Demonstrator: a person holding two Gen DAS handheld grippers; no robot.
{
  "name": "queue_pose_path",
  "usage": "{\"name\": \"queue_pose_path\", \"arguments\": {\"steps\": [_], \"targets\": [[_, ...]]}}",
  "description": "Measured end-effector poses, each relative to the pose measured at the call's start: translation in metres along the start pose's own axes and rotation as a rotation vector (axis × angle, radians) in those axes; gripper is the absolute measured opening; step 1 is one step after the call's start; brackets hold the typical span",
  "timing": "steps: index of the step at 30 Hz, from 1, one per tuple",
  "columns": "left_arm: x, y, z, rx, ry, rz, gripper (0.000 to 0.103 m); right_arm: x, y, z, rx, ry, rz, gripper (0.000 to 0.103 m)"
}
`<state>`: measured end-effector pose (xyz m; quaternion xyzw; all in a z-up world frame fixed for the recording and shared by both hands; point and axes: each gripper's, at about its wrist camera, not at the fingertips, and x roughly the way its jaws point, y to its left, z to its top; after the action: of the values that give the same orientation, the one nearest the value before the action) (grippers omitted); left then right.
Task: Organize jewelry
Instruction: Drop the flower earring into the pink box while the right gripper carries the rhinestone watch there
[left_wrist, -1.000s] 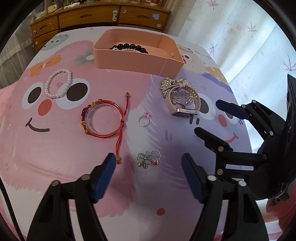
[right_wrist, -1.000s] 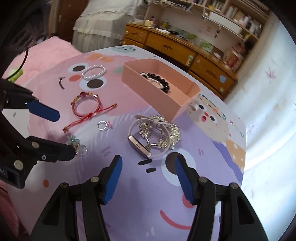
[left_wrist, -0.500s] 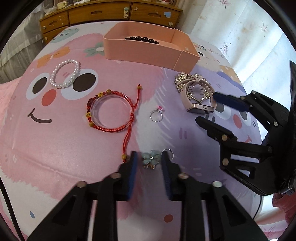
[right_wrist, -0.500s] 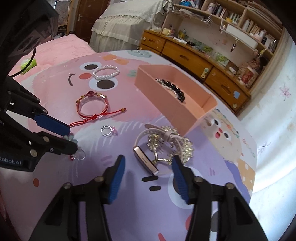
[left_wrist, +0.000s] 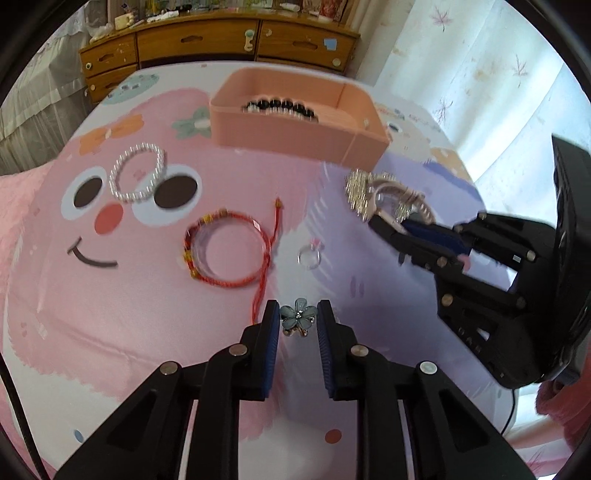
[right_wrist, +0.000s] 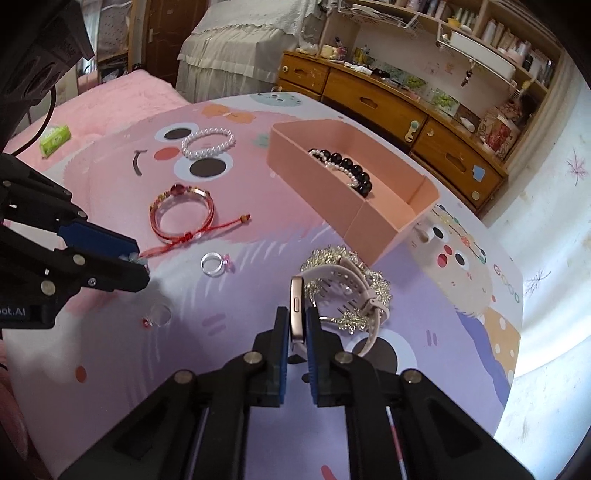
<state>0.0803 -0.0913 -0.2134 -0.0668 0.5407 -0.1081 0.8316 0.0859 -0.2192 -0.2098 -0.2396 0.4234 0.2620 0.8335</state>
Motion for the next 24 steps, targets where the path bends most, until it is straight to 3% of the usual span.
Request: {"name": "queue_pose_path", "arguments": {"steps": [15, 24], "targets": [[-0.038, -0.001, 0.099, 0.1, -0.236, -0.053, 0.018, -0.035, -0.037, 0.057, 0.273, -0.176, -0.02, 0.008], [-0.021, -0.008, 0.152, 0.097, -0.272, -0.055, 0.018, -0.026, -0.063, 0.085, 0.329, -0.246, -0.053, 0.009]]}}
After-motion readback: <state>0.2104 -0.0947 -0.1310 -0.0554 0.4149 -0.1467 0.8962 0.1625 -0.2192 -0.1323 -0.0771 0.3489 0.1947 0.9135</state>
